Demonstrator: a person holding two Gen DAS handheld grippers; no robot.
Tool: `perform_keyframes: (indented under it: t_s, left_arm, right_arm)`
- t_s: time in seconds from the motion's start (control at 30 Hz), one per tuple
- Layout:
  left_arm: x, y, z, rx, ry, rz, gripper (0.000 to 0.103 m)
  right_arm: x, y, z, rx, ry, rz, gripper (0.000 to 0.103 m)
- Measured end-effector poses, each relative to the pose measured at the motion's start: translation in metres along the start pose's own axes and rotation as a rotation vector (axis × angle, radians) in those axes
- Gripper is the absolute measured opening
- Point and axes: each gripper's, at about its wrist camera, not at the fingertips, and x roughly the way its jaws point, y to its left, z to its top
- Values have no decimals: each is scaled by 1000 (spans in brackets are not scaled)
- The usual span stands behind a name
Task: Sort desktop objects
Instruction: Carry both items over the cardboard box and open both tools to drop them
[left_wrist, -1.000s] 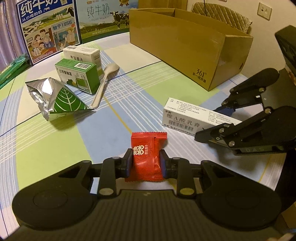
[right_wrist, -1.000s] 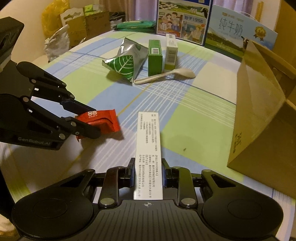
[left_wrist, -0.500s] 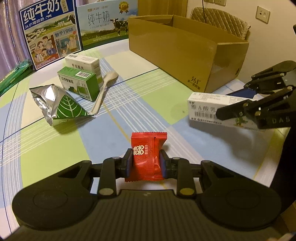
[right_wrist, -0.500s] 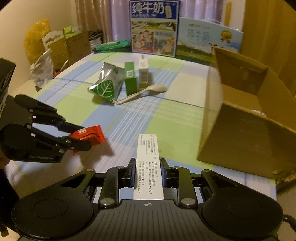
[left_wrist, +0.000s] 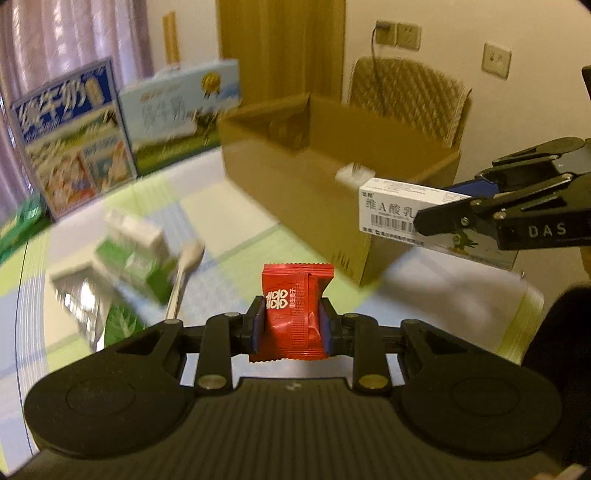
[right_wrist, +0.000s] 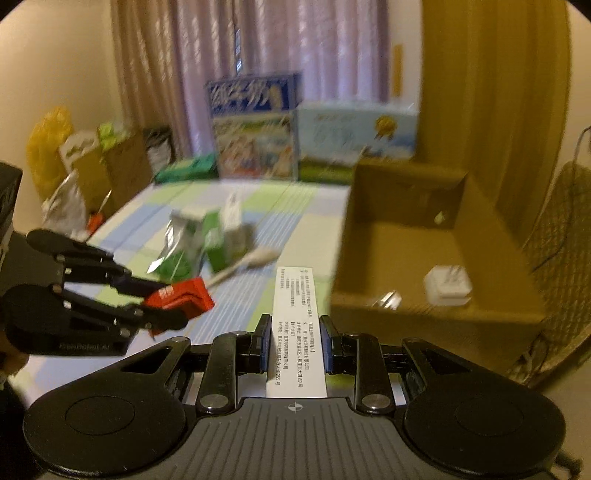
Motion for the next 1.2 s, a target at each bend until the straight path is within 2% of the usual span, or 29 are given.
perform_keyframes:
  t_s: [0.27,0.47,0.7,0.77,1.2]
  left_arm:
    - [26,-32,83,49,-71,-45,25]
    - [69,-42,114,53,-55,-62,25]
    - [106,-46,129,34,-29,-79,26]
    - [110,-46,132,31,-32,-71,36]
    - [84,-23,109,5,-63,-21,38]
  right_arm:
    - [-1,-58,44,19,-60,-92,23]
    - [20,-96,55,51,-36,-124,23]
    - [36,-123,46,77,-2,-136,23]
    - [39,-127,44,89,3,-135,23]
    - [60,-129,49,107,12,-106,23]
